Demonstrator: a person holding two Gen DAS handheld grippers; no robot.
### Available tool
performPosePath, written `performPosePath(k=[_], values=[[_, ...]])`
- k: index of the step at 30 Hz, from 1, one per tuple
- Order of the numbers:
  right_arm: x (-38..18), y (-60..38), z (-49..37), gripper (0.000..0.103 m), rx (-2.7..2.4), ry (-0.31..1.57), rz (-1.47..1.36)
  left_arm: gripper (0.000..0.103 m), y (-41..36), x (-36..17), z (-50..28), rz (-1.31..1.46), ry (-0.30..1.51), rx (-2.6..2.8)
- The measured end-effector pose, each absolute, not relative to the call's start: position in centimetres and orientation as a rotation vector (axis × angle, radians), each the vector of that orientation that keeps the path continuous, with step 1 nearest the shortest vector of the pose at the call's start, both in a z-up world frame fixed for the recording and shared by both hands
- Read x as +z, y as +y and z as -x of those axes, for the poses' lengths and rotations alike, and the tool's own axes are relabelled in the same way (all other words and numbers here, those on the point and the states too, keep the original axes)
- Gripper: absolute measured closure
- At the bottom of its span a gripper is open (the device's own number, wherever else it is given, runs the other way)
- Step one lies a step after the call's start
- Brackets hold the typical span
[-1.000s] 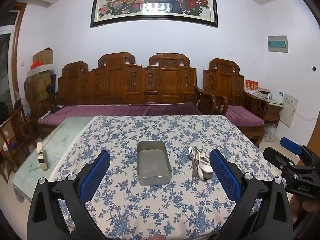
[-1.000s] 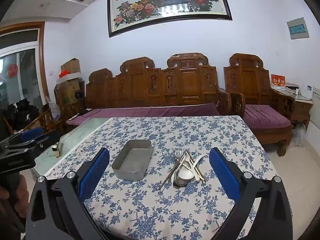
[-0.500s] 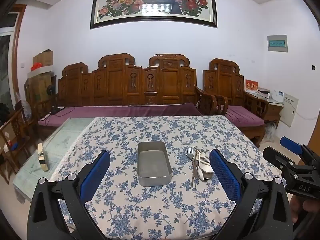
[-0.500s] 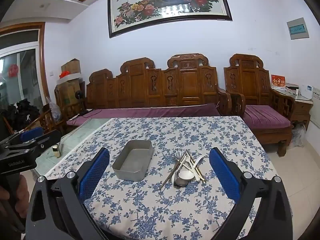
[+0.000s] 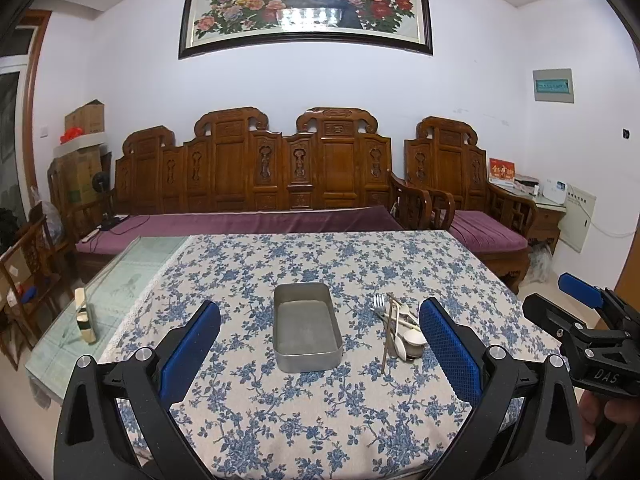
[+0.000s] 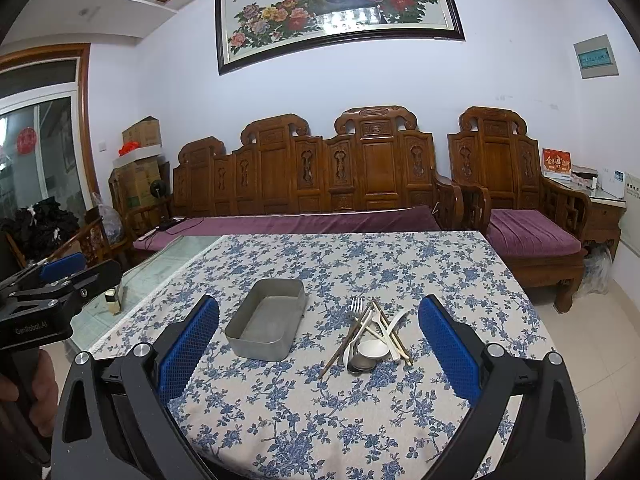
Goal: Organize utensils
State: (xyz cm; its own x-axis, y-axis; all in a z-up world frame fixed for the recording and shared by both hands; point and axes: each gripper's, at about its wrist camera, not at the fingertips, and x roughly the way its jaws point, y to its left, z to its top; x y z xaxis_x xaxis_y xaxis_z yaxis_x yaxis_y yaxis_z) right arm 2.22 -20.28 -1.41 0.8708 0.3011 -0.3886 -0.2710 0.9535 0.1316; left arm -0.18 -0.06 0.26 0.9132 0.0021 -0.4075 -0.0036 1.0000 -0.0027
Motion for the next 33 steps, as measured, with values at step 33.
performPosePath(k=[33], values=[[-1.47, -20.24, -2.13, 0.003, 0.299, 0.417, -0.073, 0.006, -0.05, 0.41, 0.12, 0.002, 0.418, 0.003]])
